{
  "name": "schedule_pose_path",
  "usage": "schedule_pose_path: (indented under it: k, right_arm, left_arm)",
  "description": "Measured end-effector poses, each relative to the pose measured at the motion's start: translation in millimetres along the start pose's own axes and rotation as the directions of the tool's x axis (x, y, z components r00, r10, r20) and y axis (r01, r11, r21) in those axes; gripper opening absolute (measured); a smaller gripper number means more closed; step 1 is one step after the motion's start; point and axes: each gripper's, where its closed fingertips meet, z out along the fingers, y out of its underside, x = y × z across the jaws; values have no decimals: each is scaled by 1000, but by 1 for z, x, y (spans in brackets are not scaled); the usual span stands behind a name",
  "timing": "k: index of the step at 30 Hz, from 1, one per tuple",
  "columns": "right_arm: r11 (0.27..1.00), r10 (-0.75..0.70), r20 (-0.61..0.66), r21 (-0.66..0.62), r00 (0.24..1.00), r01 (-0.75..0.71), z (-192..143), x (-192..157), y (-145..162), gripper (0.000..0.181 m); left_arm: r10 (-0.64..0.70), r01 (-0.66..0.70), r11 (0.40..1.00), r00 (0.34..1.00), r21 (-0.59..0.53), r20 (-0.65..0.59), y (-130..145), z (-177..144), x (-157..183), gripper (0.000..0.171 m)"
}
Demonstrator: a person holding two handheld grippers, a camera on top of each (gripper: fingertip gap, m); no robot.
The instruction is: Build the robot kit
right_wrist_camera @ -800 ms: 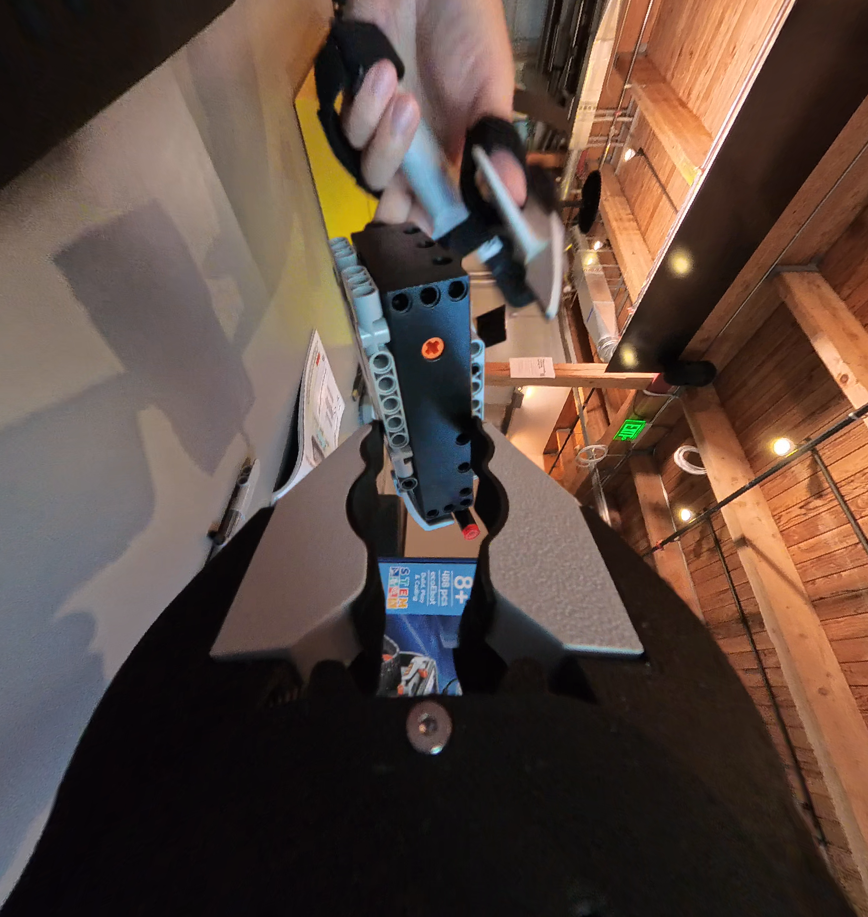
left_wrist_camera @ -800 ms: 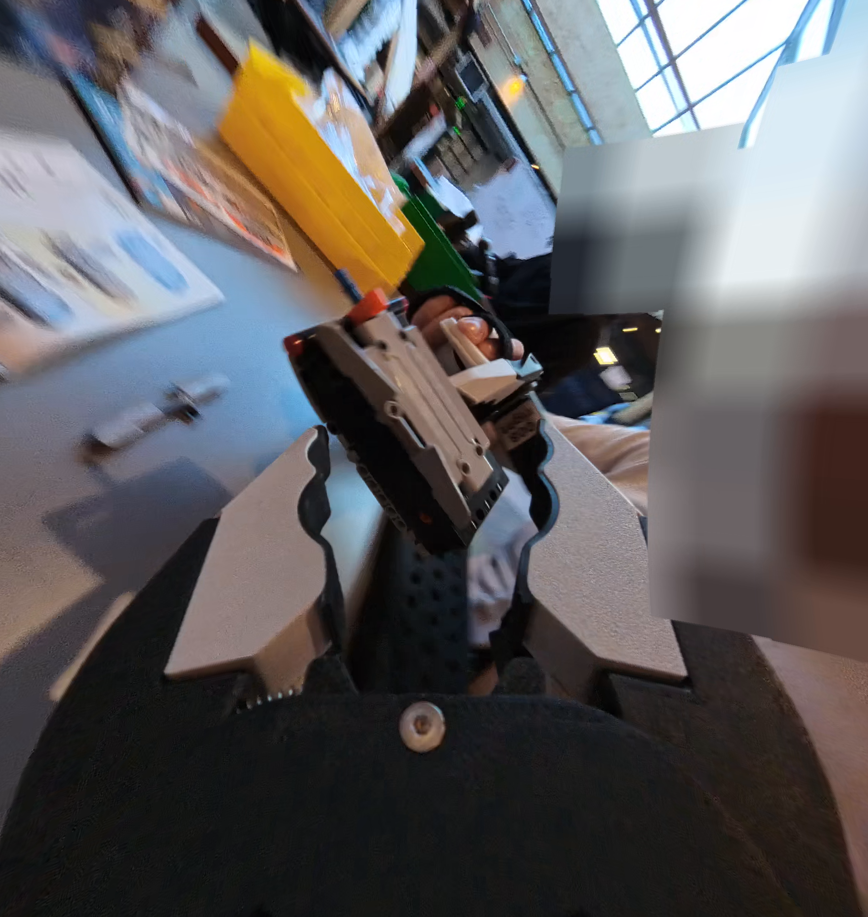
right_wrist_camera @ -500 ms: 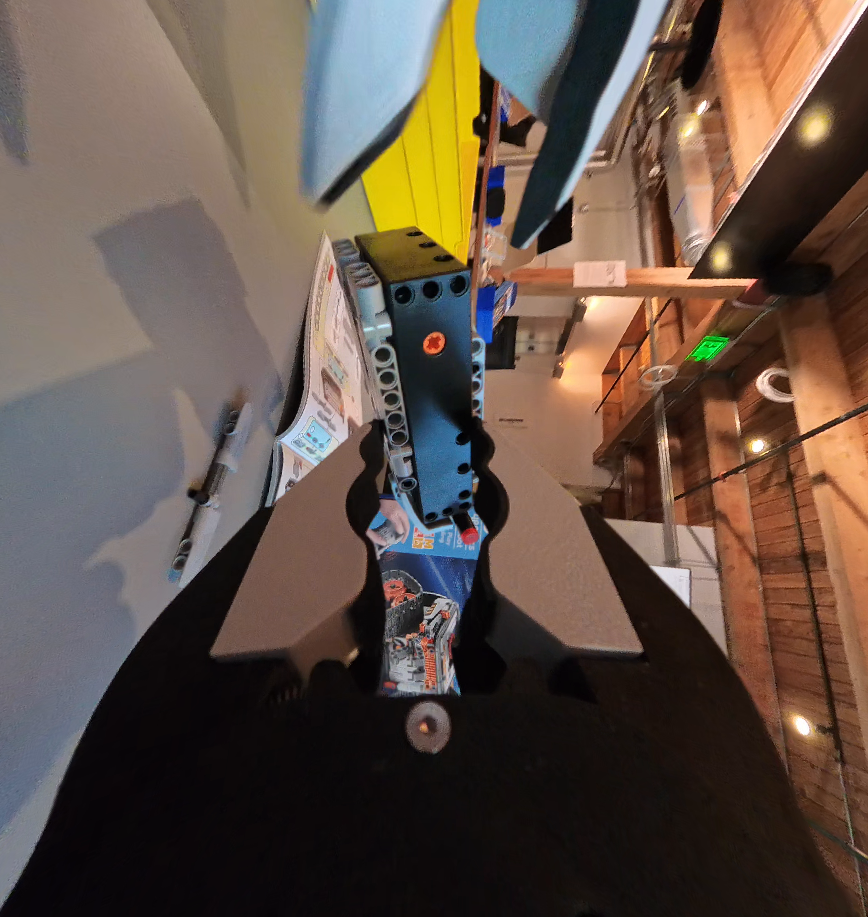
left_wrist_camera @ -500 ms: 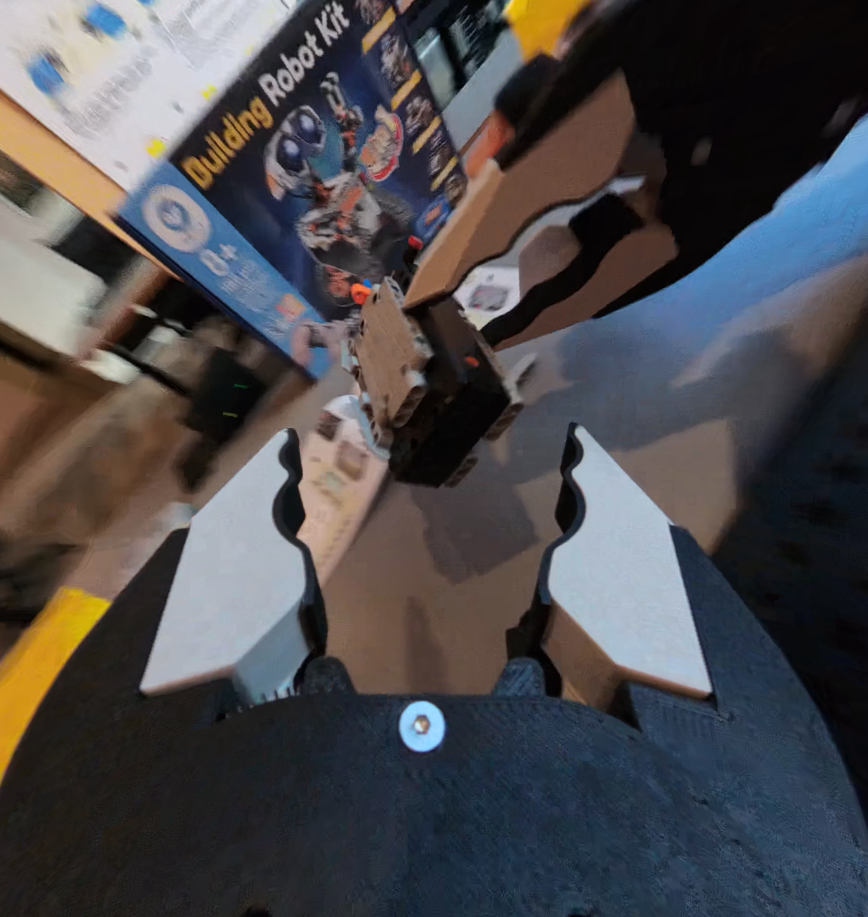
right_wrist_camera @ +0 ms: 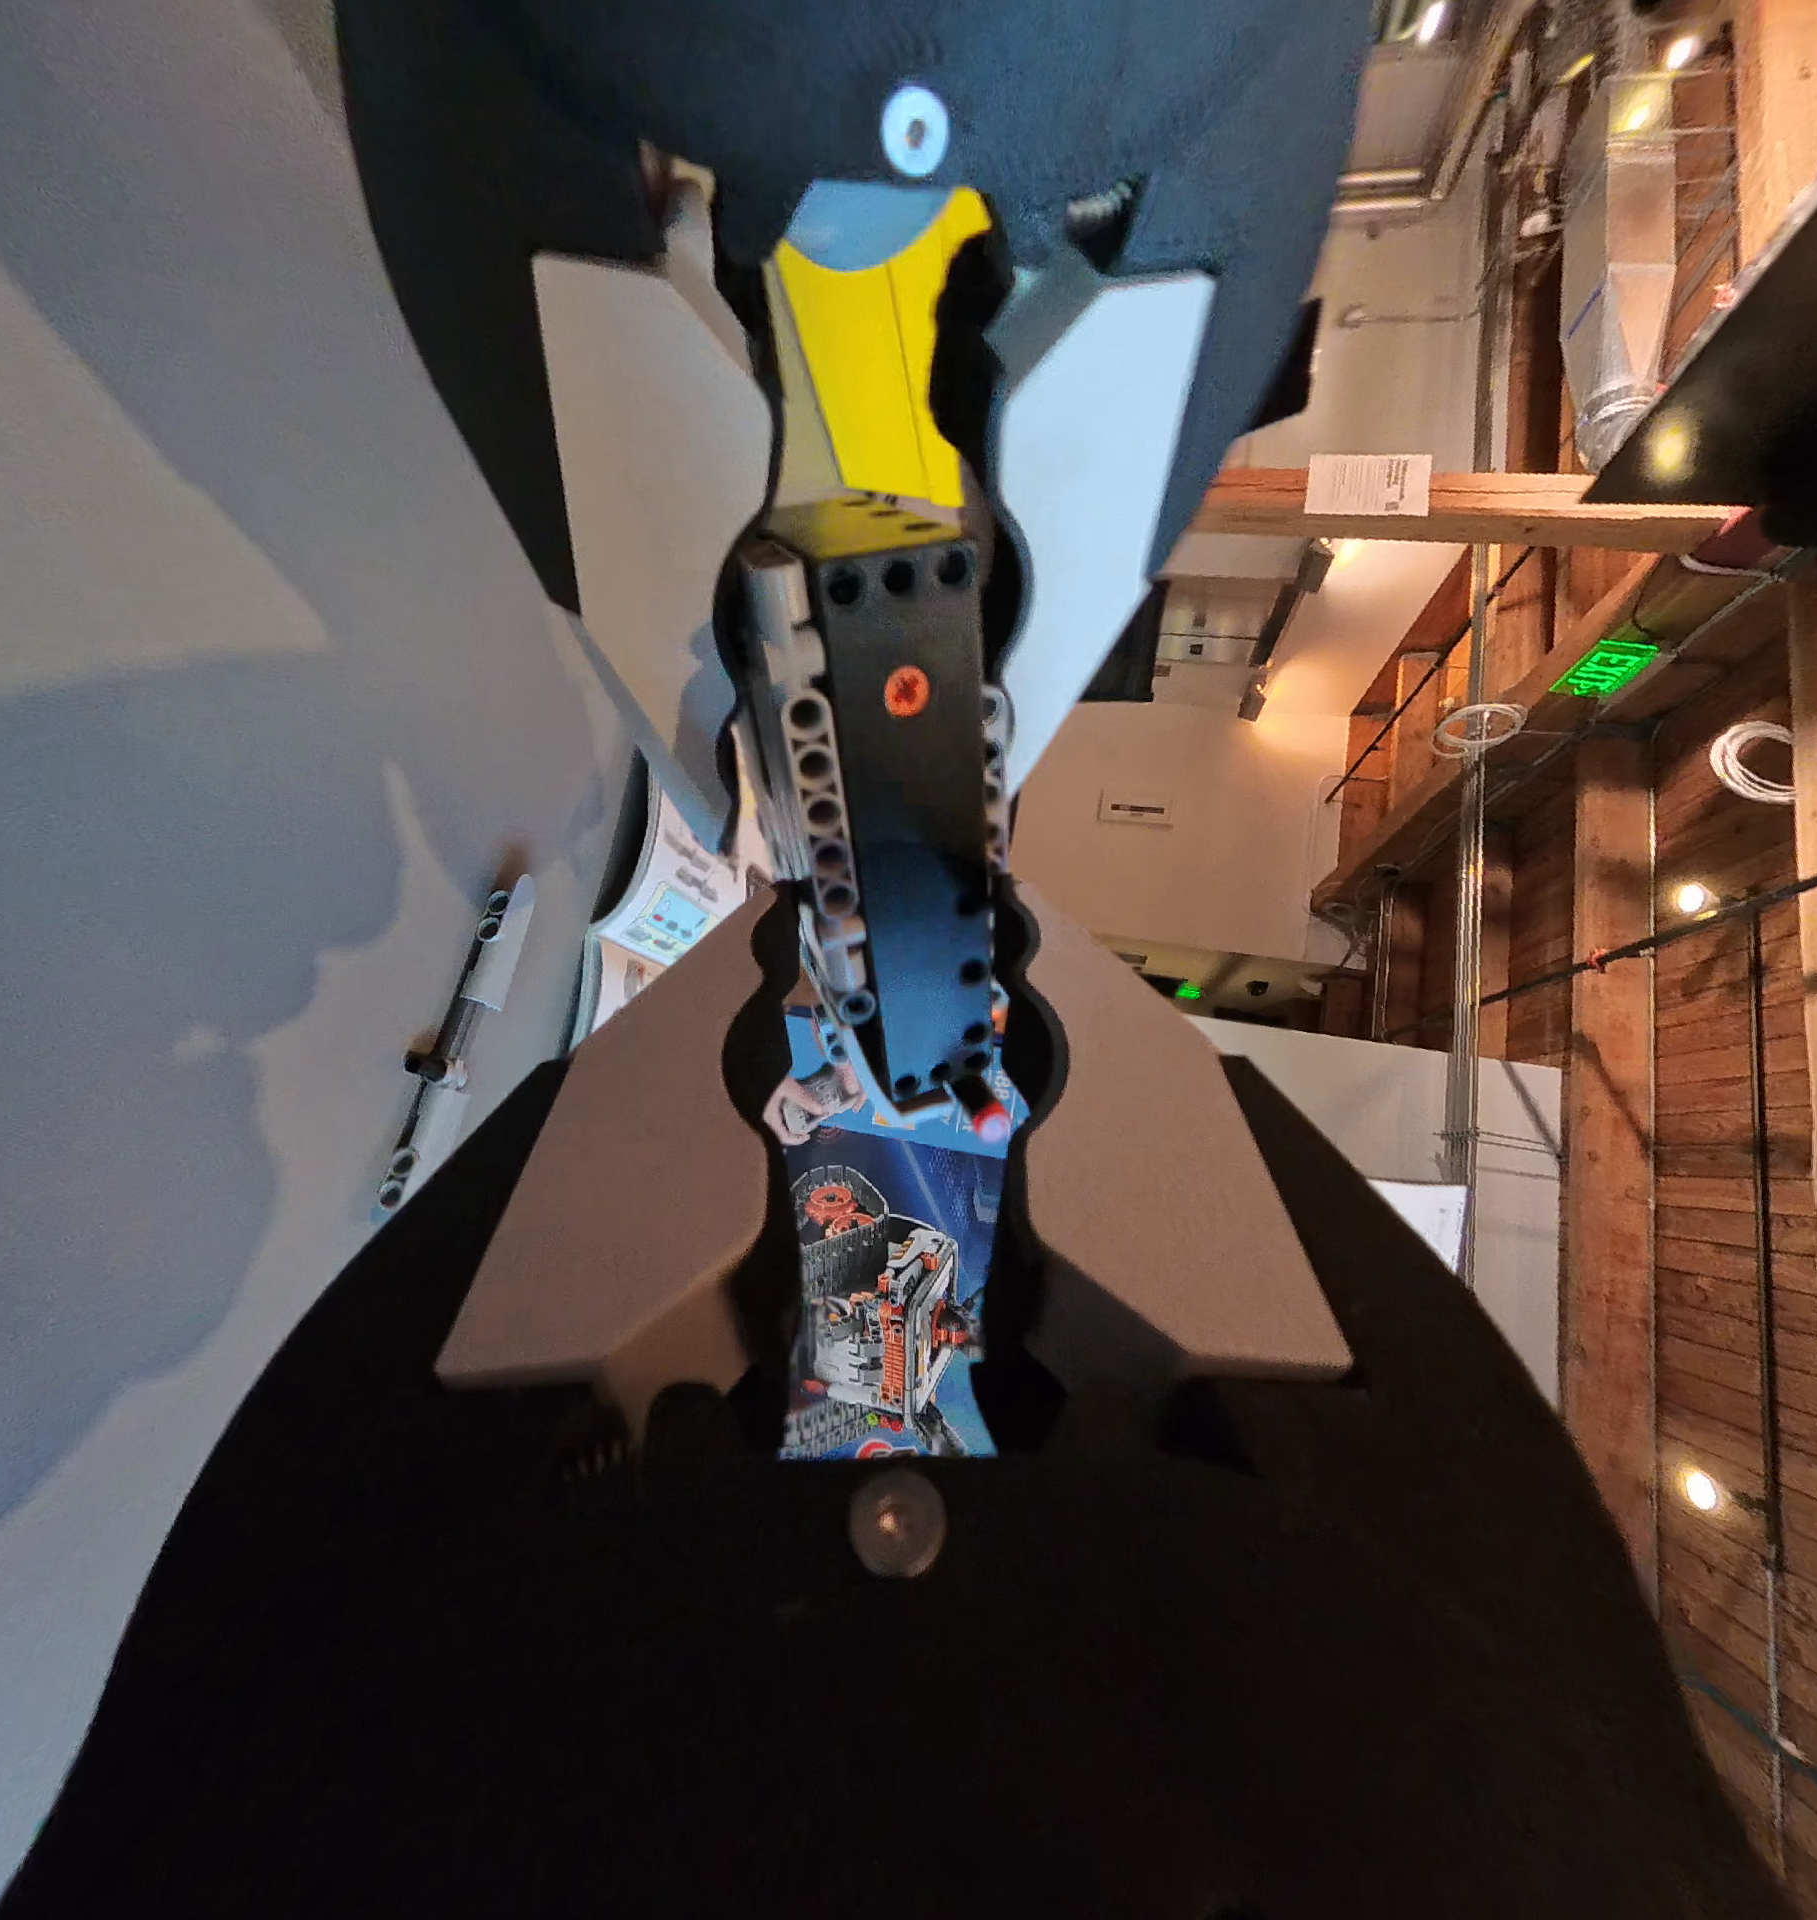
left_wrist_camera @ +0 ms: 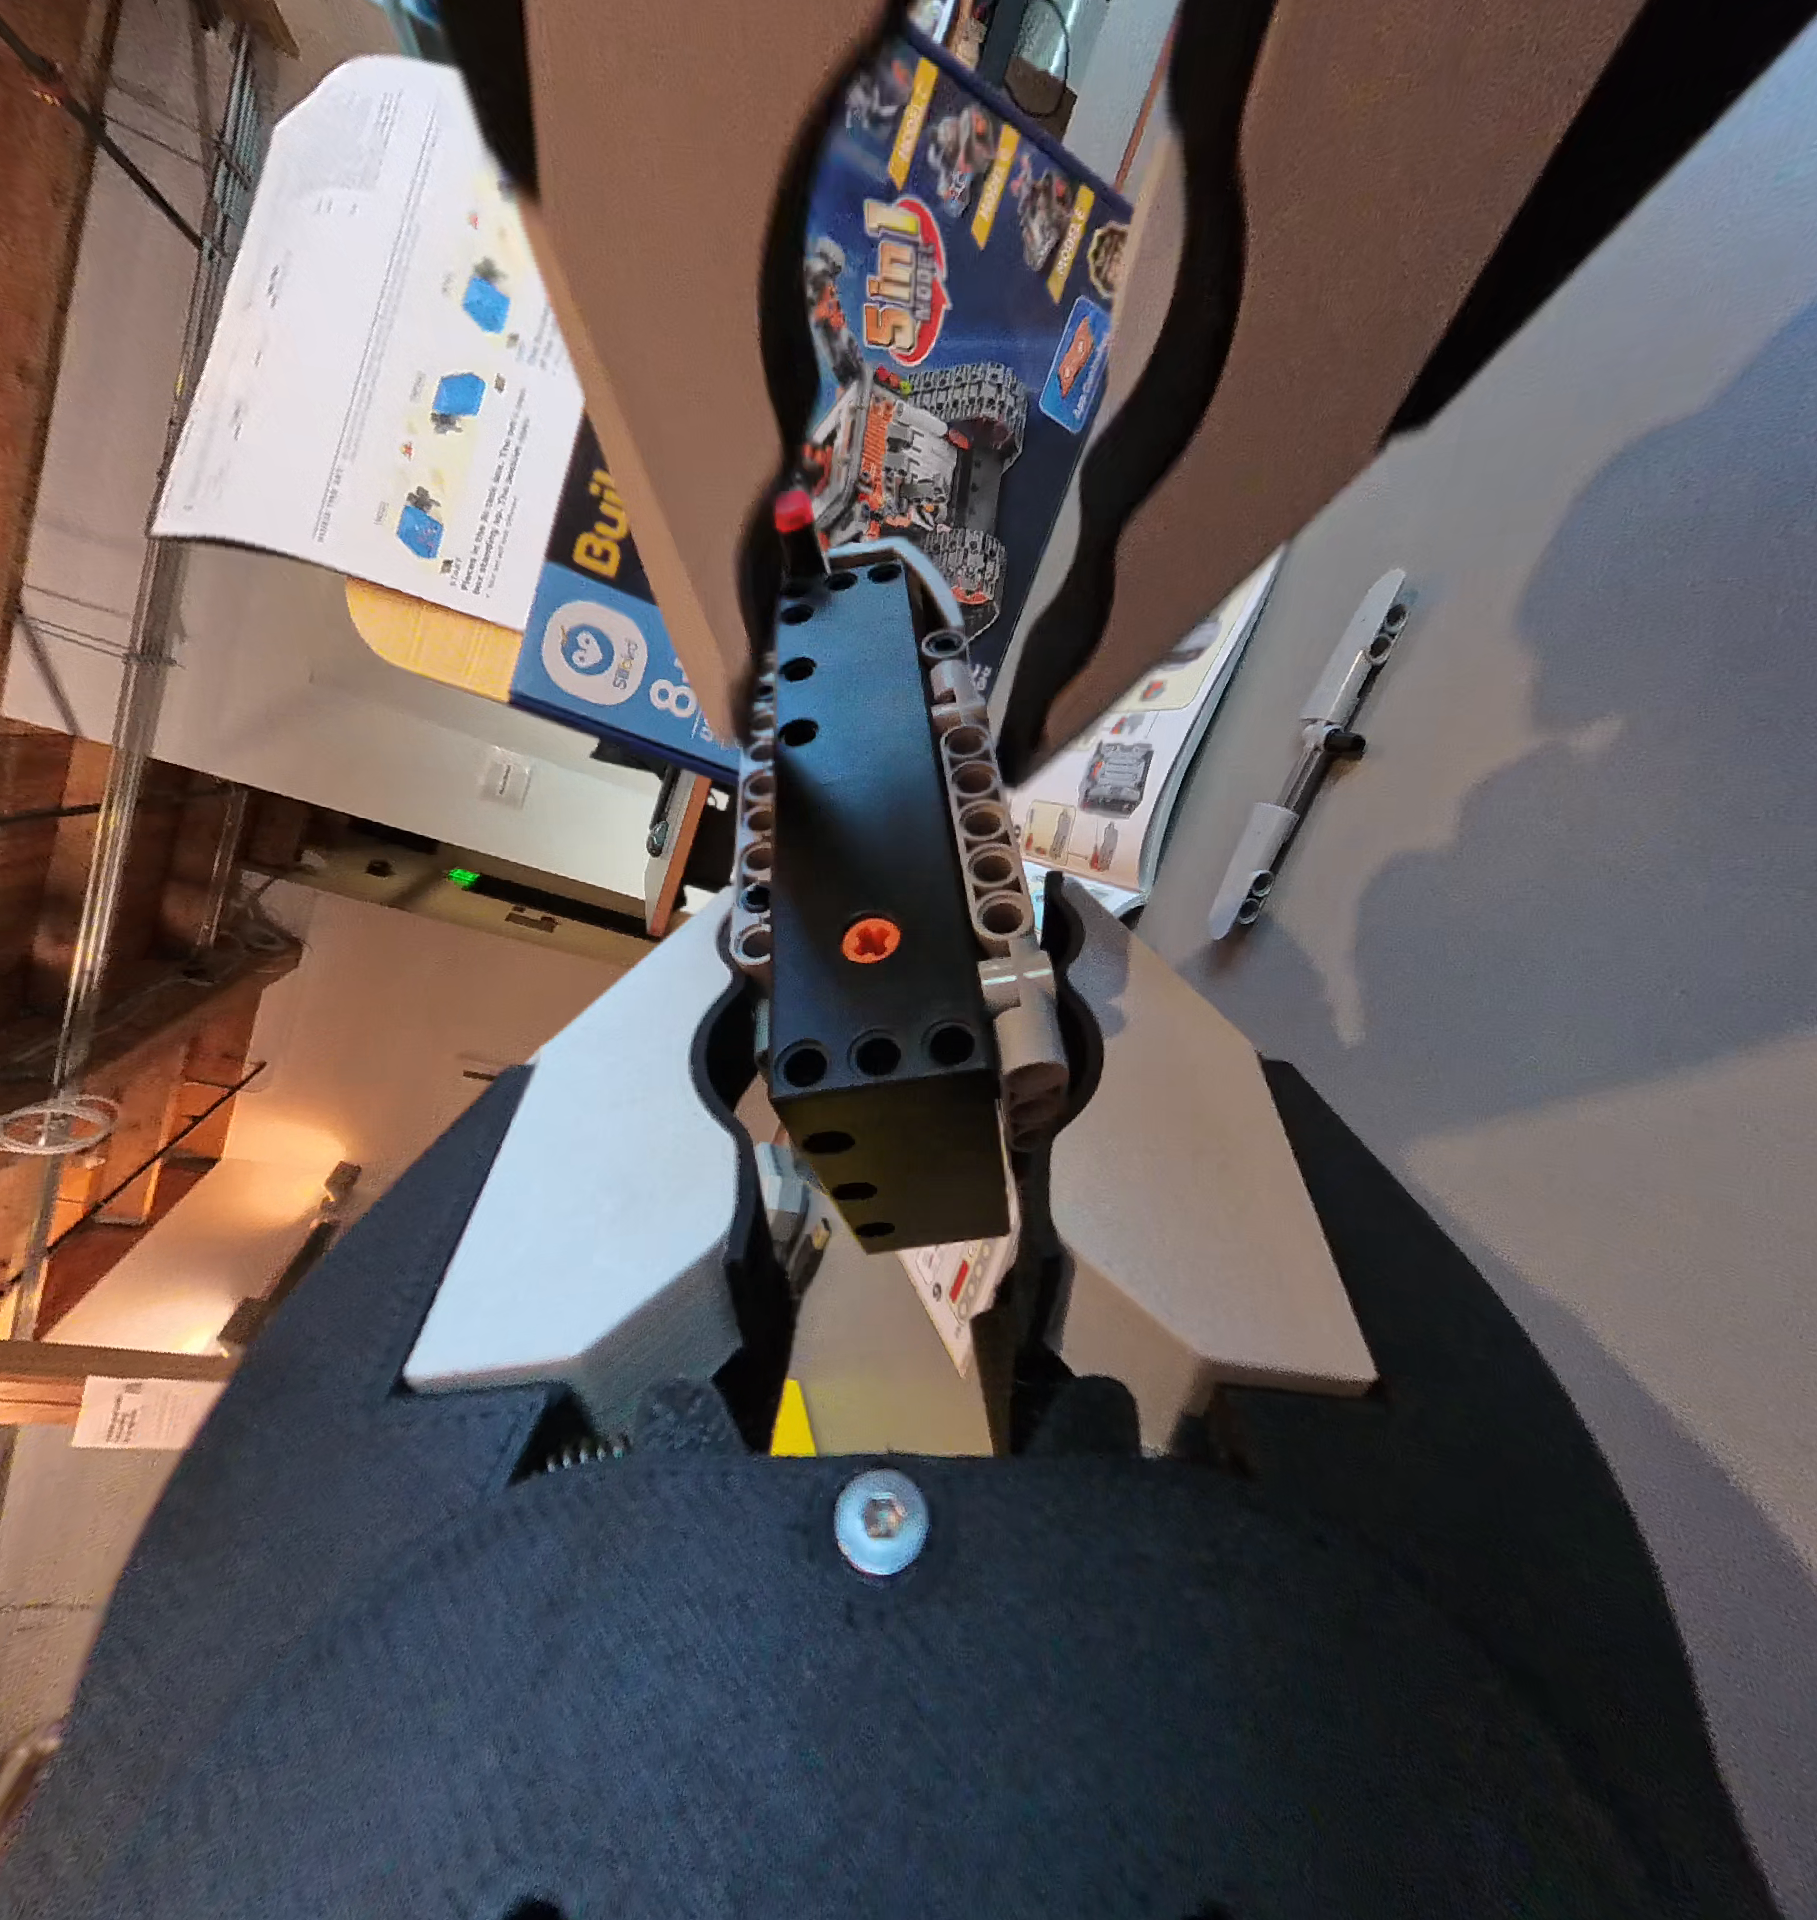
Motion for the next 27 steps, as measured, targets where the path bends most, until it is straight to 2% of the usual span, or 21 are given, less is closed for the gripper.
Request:
schedule_pose_path:
  k: [3, 4, 6, 7, 9, 12, 13, 14, 16, 17, 20, 21, 27]
  right_arm:
    - [999, 45, -87, 30, 995, -42, -16, 14, 5, 54]
    - [994, 99, -105, 55, 989, -94, -25, 17, 9, 52]
    - [935, 343, -38, 116, 939, -337, -37, 10, 23, 39]
    - [856, 502, 41, 123, 864, -503, -37, 0, 33, 38]
    - [634, 742, 237, 55, 627, -772, -29, -33, 54, 38]
    - [325, 836, 496, -101, 236, -940, -18, -67, 62, 29]
    - [259, 832, 534, -136, 149, -956, -14, -67, 63, 27]
    - [228, 820, 562, -144, 110, -963, -11, -65, 63, 25]
    - [232, 793, 604, -185, 76, -955, -3, -66, 64, 26]
    - [256, 787, 614, -229, 65, -939, 1, -71, 67, 27]
    - [401, 752, 652, -338, 96, -851, 10, -104, 79, 31]
    - [423, 749, 655, -366, 94, -829, 11, -113, 83, 30]
    - [408, 766, 638, -398, 71, -821, 17, -123, 86, 31]
  left_arm:
    - [6, -5, 998, 1000, -57, 14, 23, -5, -4, 52]
    - [10, -9, 997, 1000, -73, 19, 32, -8, -6, 51]
    - [18, -15, 996, 999, -92, 32, 48, -18, -11, 51]
    - [21, -18, 995, 999, -95, 34, 54, -23, -13, 51]
    - [40, -36, 995, 999, -95, 36, 62, -32, -17, 51]
    - [84, -82, 993, 996, -81, 26, 65, -41, -20, 51]
    - [89, -87, 994, 996, -70, 22, 64, -43, -20, 51]
    - [94, -93, 994, 995, -54, 20, 63, -45, -20, 51]
    - [113, -112, 994, 994, -13, 10, 57, -48, -19, 51]
    - [122, -122, 992, 992, 3, 7, 55, -49, -18, 51]
    - [147, -146, 989, 989, 33, -17, 53, -49, -13, 51]
    - [147, -146, 989, 989, 36, -24, 53, -50, -12, 51]
    - [111, -106, 990, 992, 88, -55, 49, -51, -8, 51]
